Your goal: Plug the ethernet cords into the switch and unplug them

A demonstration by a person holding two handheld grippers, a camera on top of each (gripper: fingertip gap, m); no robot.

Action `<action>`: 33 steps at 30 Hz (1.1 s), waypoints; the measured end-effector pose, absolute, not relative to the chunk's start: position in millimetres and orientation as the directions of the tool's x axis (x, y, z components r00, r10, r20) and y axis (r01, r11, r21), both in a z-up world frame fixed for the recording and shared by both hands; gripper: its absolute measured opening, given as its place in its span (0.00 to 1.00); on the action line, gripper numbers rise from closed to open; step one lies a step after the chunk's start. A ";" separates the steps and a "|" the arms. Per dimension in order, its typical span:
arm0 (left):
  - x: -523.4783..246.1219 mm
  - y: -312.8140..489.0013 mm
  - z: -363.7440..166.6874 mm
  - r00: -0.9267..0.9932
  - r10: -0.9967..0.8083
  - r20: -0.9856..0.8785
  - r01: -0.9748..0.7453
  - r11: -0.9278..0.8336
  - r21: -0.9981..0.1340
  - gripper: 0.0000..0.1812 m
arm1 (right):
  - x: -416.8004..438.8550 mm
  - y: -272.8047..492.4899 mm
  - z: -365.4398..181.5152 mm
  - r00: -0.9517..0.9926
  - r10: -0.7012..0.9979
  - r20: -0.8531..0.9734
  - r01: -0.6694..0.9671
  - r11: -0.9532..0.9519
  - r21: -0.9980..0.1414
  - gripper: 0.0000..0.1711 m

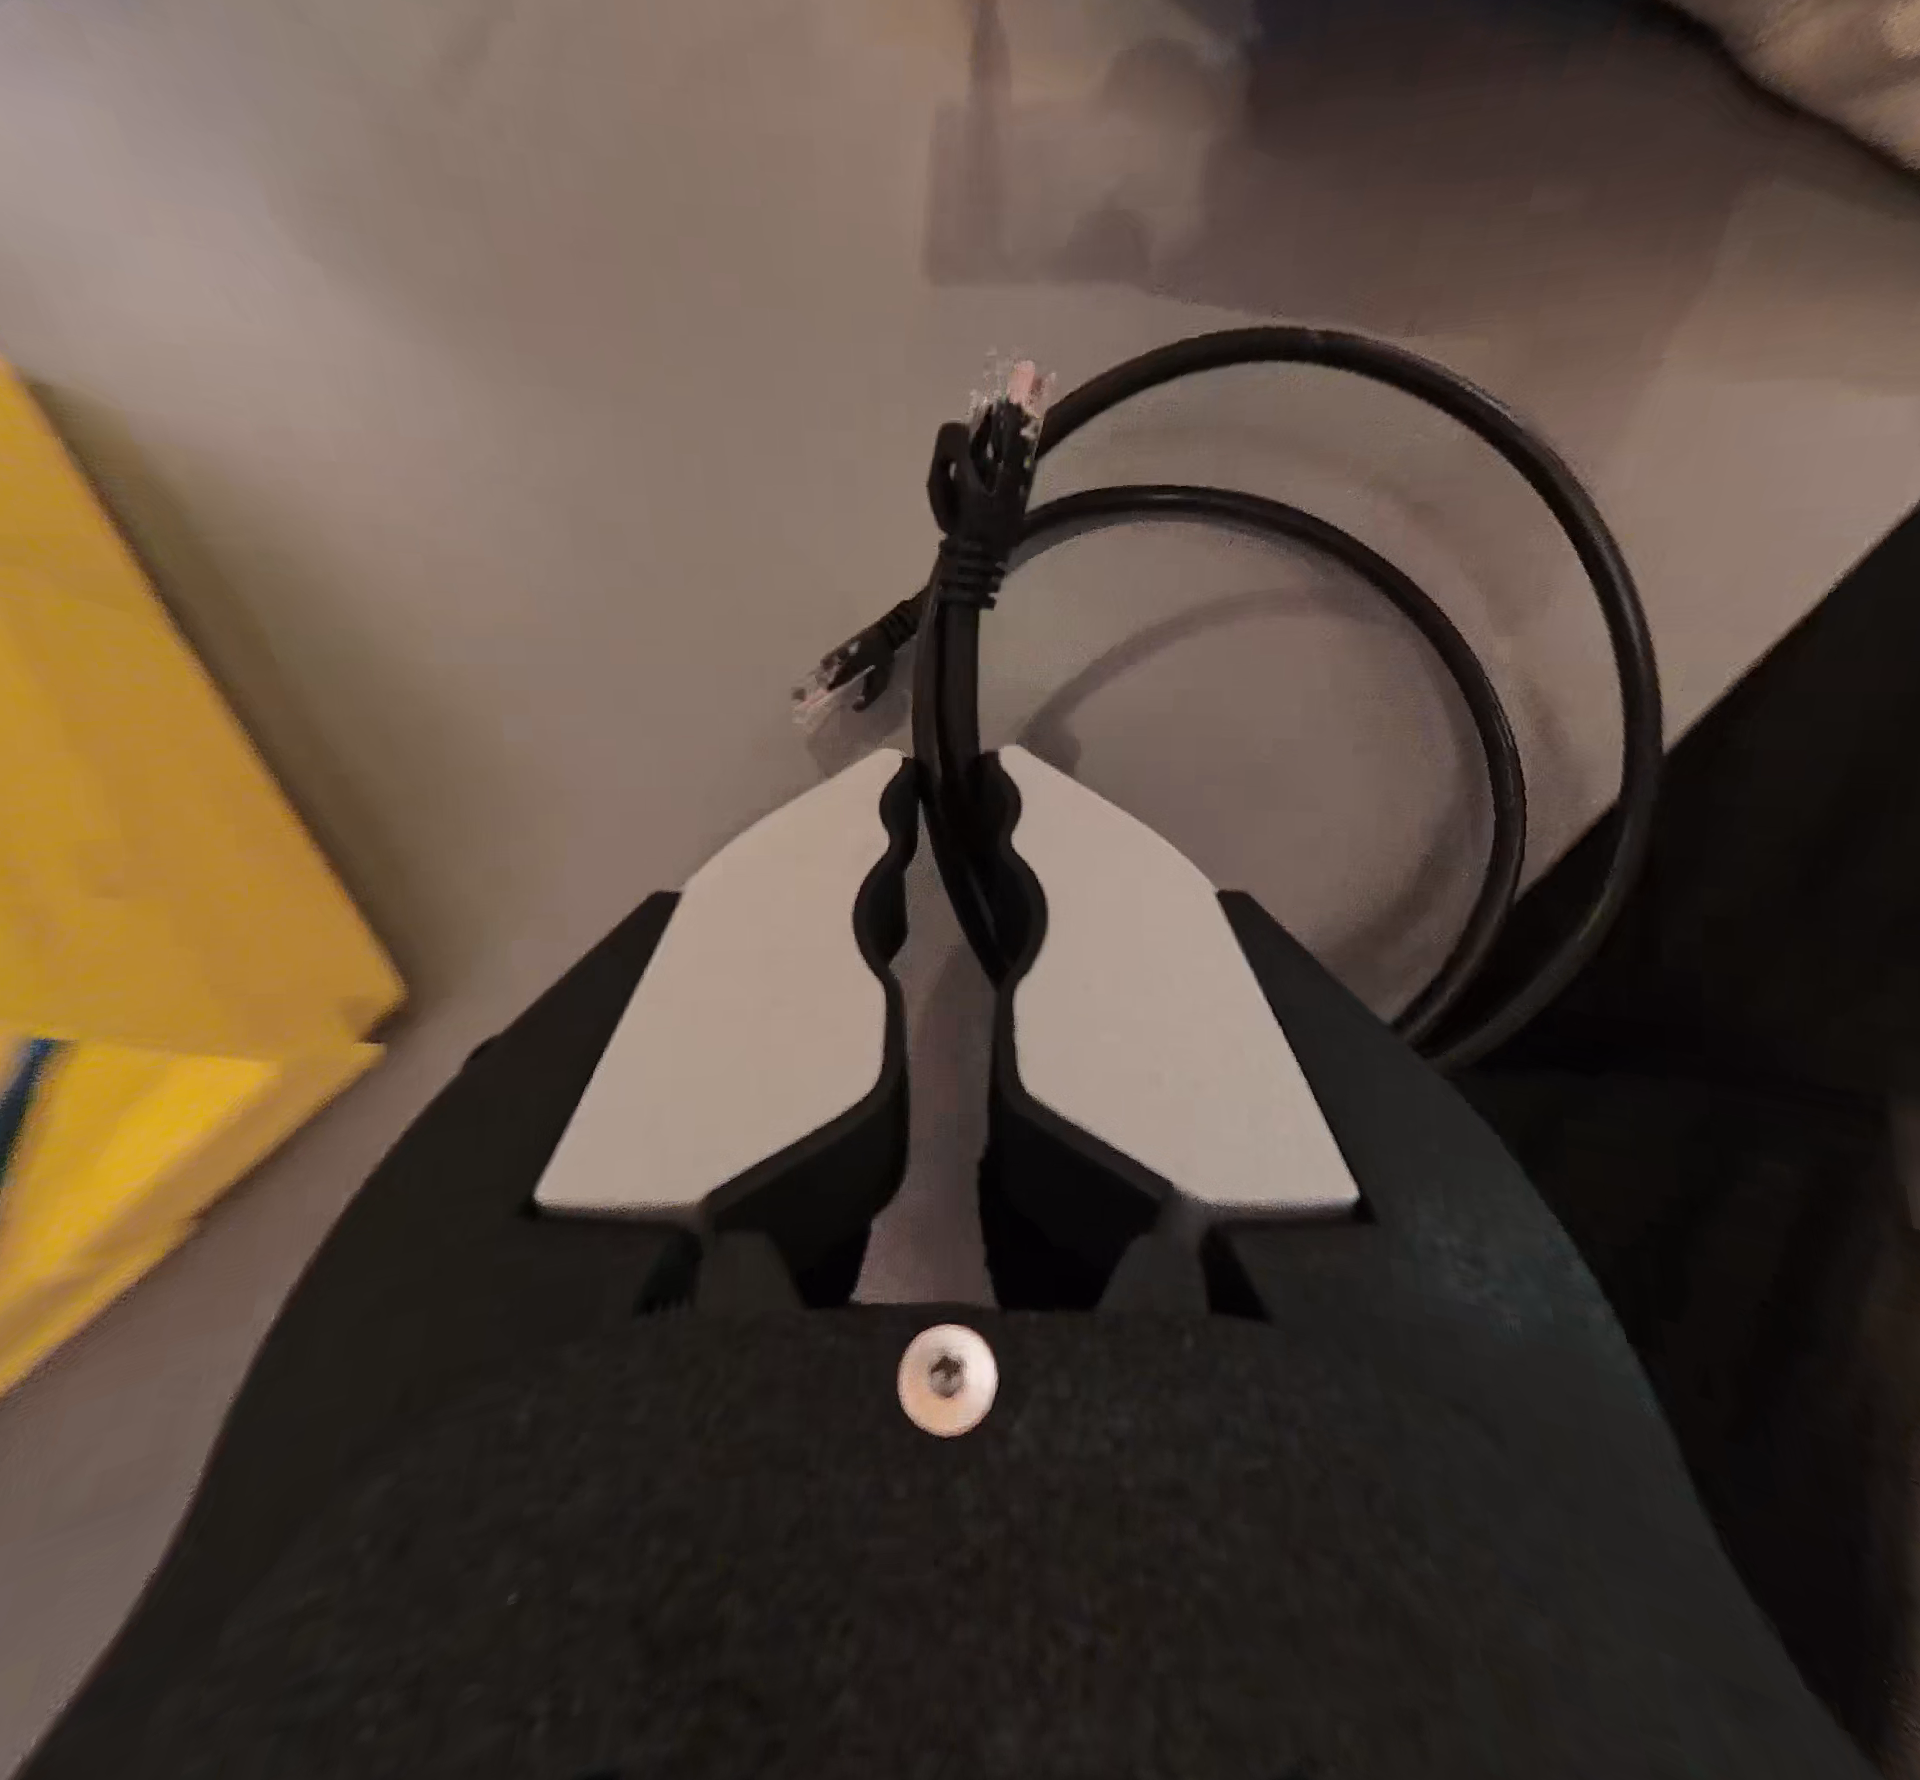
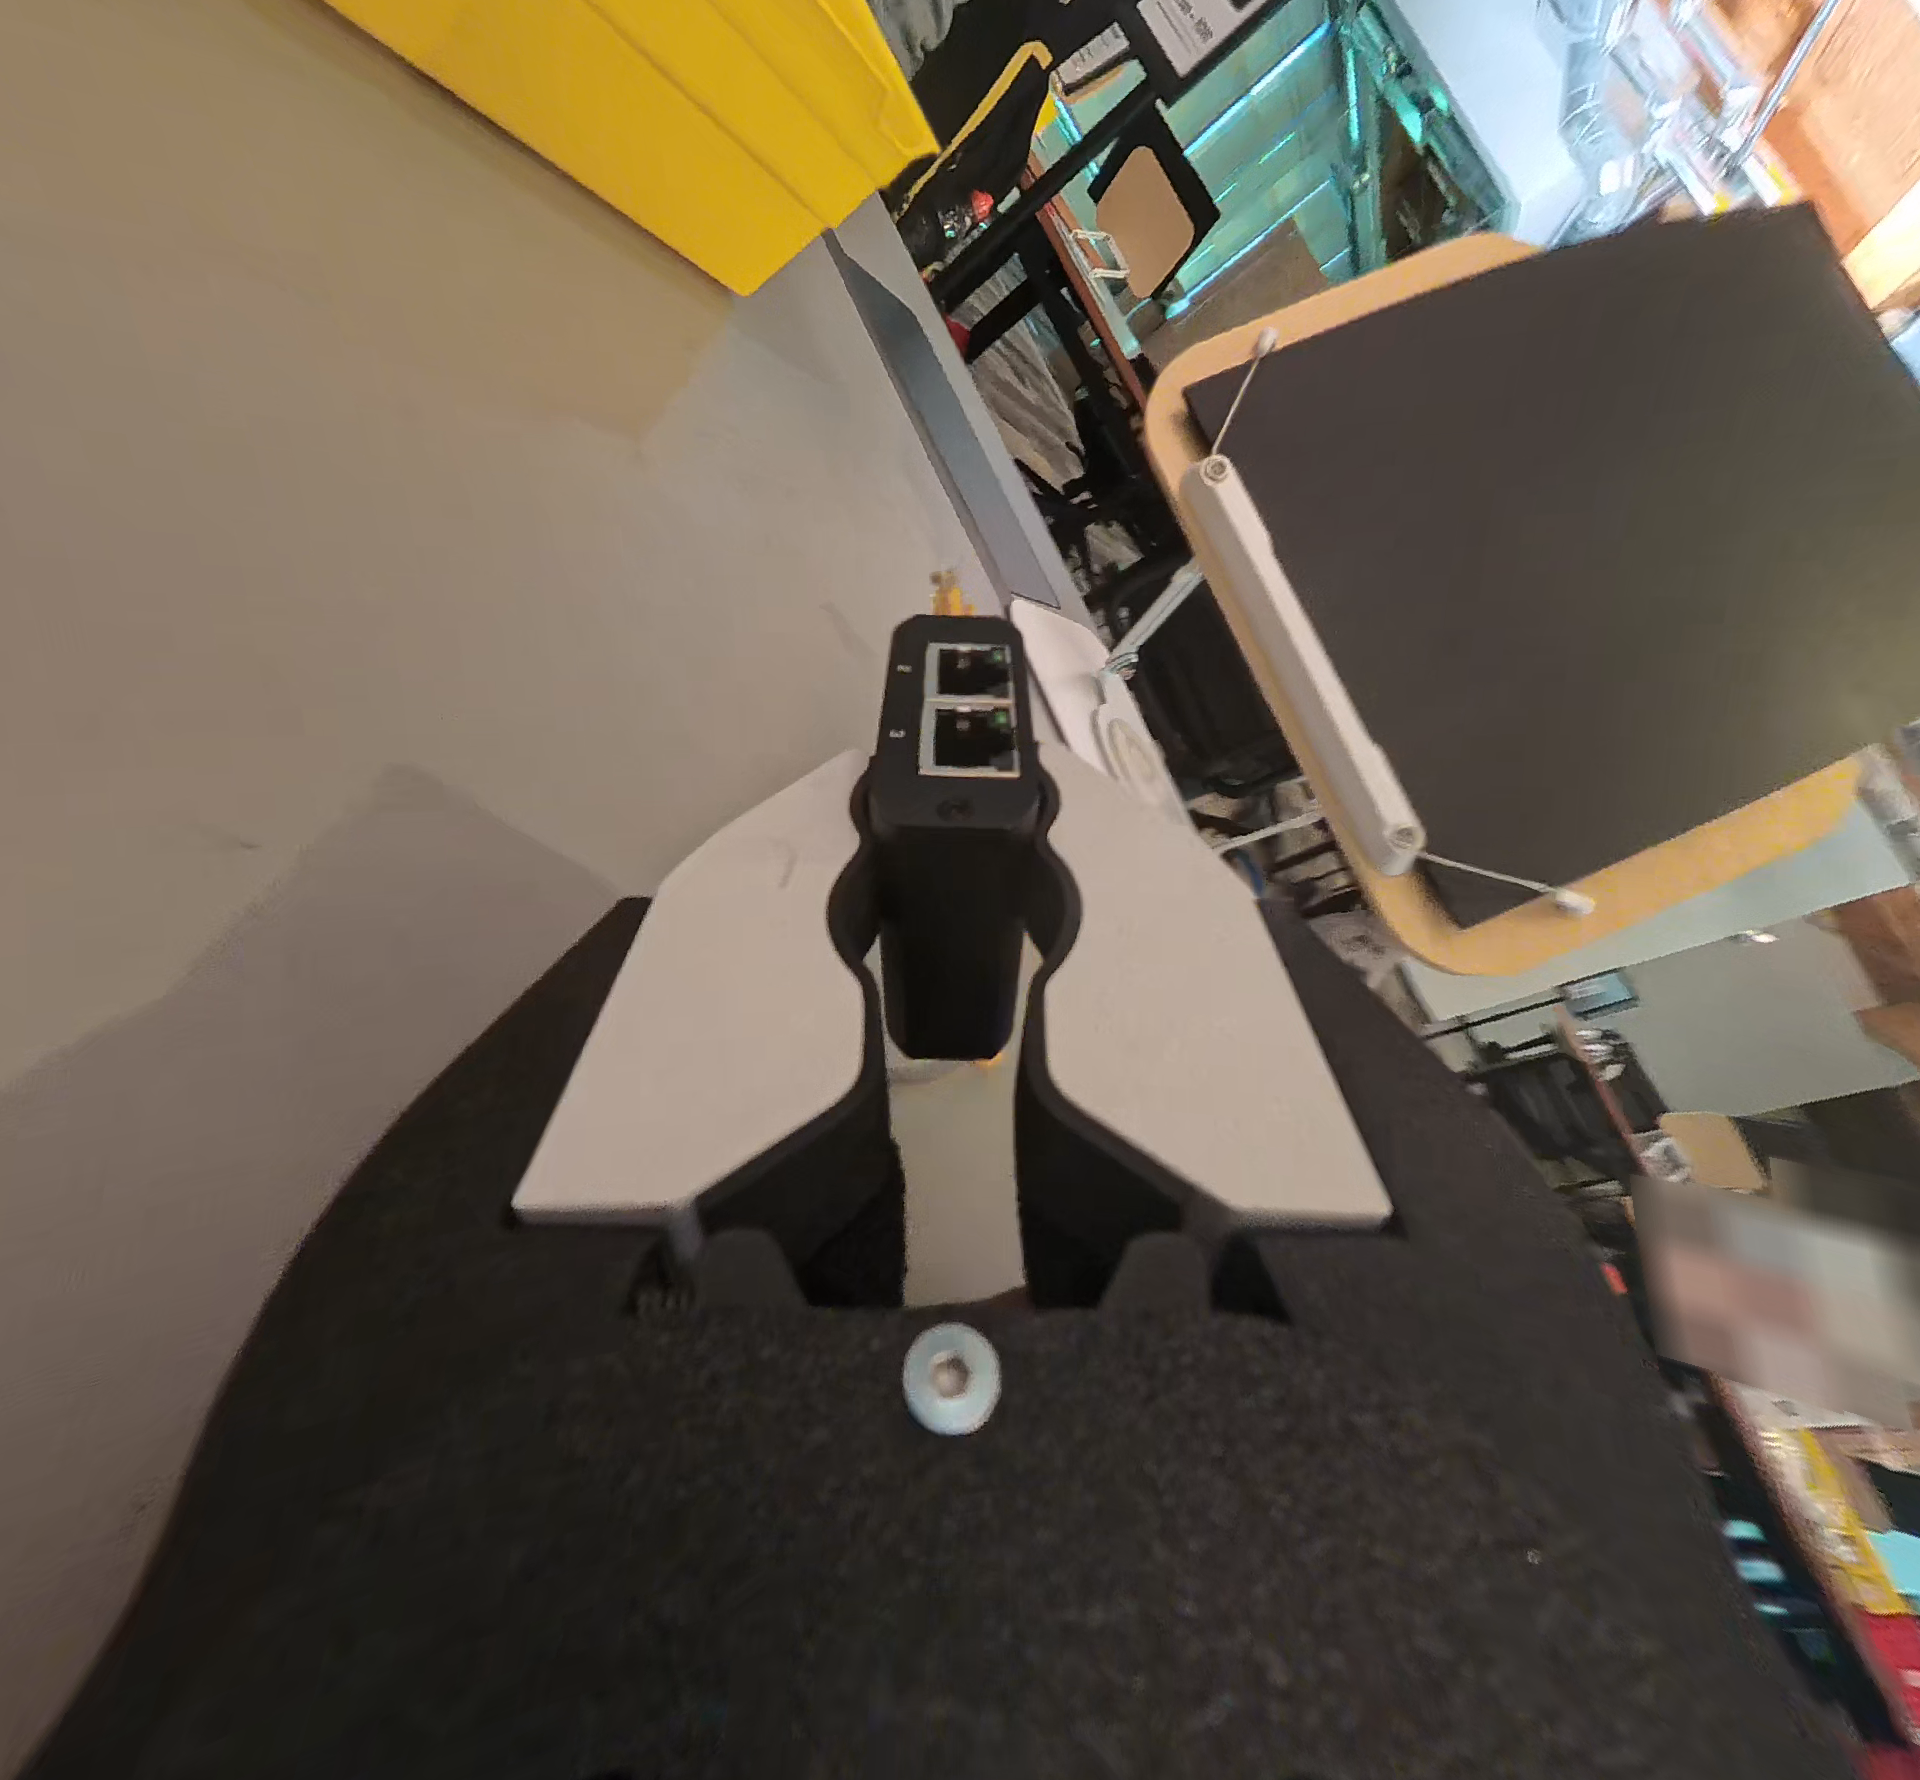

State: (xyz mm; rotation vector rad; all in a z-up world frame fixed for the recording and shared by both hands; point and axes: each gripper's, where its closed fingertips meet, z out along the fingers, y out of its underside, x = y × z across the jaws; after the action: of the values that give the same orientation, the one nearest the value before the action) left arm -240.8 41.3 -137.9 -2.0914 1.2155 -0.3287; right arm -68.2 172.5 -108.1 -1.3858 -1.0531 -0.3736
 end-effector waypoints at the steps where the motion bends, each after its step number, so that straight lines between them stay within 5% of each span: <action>1: -241.2 47.4 -130.1 0.526 -0.833 -0.169 -0.693 -0.306 -0.653 0.06 | -69.3 171.2 -105.9 0.499 0.323 0.804 0.784 0.228 -0.578 0.14; 12: -187.8 104.9 -117.5 0.414 -0.860 -0.299 -0.857 -0.258 -0.446 0.06 | -97.5 151.6 -107.6 0.264 0.250 0.932 0.887 0.317 -0.336 0.14; 33: -172.7 103.9 -124.0 0.371 -0.860 -0.350 -0.895 -0.230 -0.382 0.06 | -98.8 158.1 -133.3 0.185 0.298 0.936 0.931 0.252 -0.264 0.14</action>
State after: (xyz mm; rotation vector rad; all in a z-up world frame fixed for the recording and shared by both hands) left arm -172.7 103.9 -124.0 -2.1150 1.5116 0.0872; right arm -98.8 158.1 -133.3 -1.2769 -1.3490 -0.6821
